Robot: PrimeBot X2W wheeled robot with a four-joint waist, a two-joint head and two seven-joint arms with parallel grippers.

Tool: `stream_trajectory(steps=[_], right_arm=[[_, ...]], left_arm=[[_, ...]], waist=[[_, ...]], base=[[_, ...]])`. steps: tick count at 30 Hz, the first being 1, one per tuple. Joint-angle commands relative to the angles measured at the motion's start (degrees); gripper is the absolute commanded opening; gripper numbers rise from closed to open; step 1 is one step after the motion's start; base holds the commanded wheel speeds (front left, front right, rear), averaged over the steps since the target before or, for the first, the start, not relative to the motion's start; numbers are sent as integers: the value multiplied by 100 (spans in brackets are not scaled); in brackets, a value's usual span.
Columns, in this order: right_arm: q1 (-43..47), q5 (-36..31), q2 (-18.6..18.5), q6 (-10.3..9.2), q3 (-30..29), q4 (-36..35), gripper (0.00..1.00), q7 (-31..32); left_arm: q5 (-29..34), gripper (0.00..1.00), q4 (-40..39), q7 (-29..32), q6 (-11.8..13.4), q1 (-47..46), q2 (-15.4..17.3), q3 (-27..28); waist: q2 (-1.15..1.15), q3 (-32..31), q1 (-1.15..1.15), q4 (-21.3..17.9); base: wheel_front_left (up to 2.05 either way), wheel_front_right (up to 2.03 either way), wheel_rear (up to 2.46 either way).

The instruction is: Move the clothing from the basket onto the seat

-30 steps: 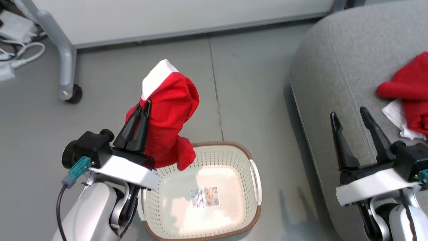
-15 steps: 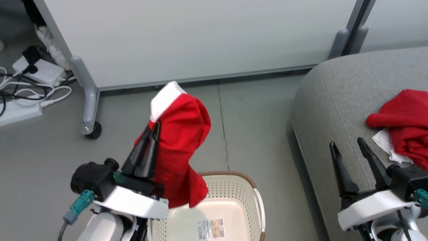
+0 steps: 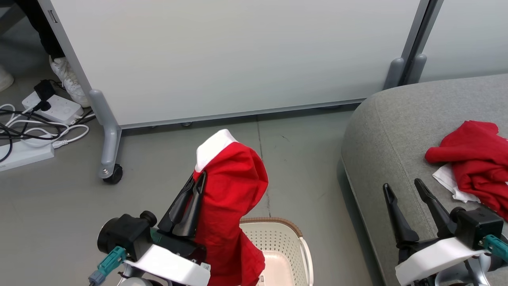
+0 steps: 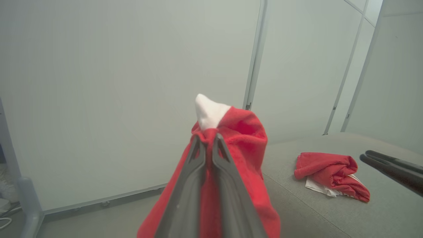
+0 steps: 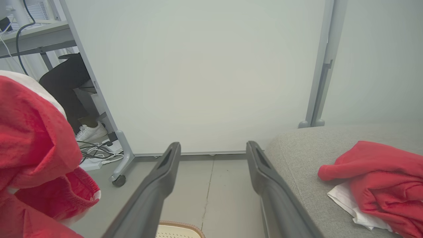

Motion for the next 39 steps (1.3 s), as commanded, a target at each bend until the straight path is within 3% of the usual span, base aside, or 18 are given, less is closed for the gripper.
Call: stream_trajectory(steps=[1,16,29,39], right_arm=[[-1,29,-31,4,10,6,100,8],[-93,192,-29,4,366,86,100,-5],[-928,1078,-30,4,2689,731,100,-240],[-1972,1968,-30,4,4271,1783,100,-653]], left_arm=[[-7,0,-25,0,32,35,44,21],[-56,0,7,1,12,-76,68,-20],[-50,0,82,-15,-84,-303,-8,-159],[-98,0,250,-48,-164,-353,-99,-280]], waist=[[0,3,0,-11],[0,0,0,10],[0,67,0,258],[0,43,0,348]], base=[[0,0,0],[0,0,0],[0,0,0],[0,0,0]])
